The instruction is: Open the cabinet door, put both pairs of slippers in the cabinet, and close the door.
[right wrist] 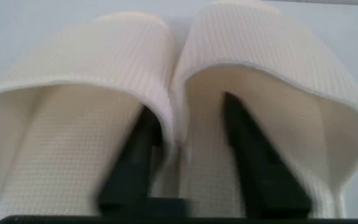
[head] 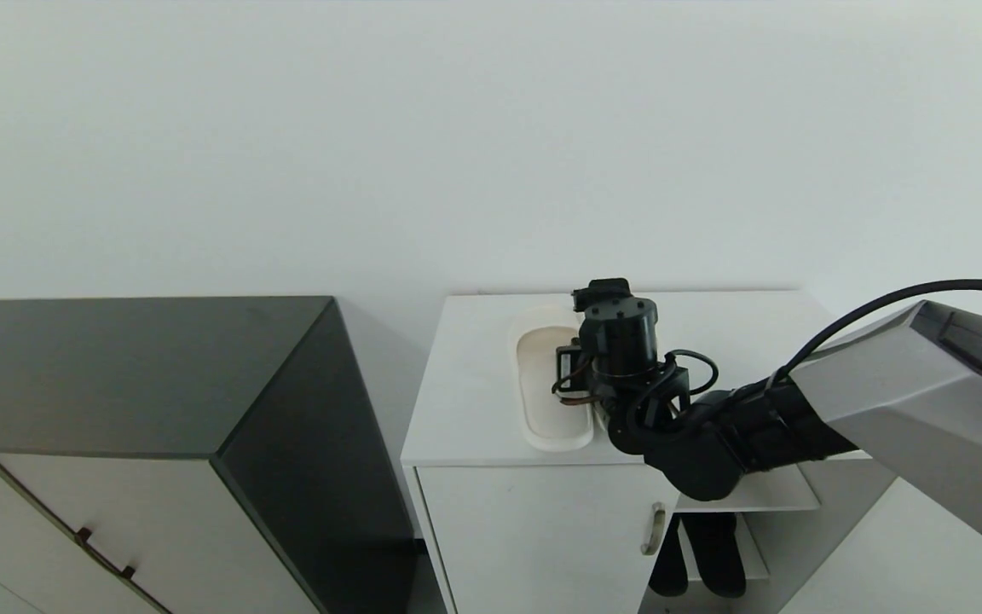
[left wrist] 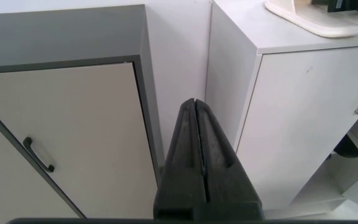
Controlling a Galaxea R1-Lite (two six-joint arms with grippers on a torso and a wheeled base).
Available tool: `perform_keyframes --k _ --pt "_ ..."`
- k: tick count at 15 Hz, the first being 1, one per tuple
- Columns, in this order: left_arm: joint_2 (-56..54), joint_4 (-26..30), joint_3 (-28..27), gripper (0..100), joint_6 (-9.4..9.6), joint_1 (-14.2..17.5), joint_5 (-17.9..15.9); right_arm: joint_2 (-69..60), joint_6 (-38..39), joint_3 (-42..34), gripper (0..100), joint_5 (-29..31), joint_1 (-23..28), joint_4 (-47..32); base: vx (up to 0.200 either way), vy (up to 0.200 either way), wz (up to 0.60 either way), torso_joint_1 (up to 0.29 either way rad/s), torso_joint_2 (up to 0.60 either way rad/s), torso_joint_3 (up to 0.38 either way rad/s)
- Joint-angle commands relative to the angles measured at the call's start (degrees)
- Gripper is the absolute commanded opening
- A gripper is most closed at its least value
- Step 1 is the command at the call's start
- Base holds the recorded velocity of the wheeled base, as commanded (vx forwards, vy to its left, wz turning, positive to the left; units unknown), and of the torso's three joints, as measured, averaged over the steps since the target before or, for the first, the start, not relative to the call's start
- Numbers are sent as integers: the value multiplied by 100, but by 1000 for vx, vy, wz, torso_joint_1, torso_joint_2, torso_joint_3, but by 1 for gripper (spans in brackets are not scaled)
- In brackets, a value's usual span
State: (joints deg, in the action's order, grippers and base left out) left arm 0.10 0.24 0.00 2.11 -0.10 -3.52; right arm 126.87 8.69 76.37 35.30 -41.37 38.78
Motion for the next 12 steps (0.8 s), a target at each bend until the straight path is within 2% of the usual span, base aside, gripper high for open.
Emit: perform_keyframes --k 1,6,8,12 --pt "-1 2 0 0 0 1 1 31 -17 18 0 3 -2 -11 0 0 0 0 0 0" --pt "-1 2 0 0 0 10 1 -575 -131 -290 0 -6 -125 -11 0 0 0 0 0 0" --pt "-1 2 0 0 0 1 1 -1191 -157 -958 0 -208 -354 7 0 0 0 0 0 0" --pt "-1 2 0 0 0 1 1 -2386 -192 -2443 0 -1096 -591 -63 0 0 0 0 0 0"
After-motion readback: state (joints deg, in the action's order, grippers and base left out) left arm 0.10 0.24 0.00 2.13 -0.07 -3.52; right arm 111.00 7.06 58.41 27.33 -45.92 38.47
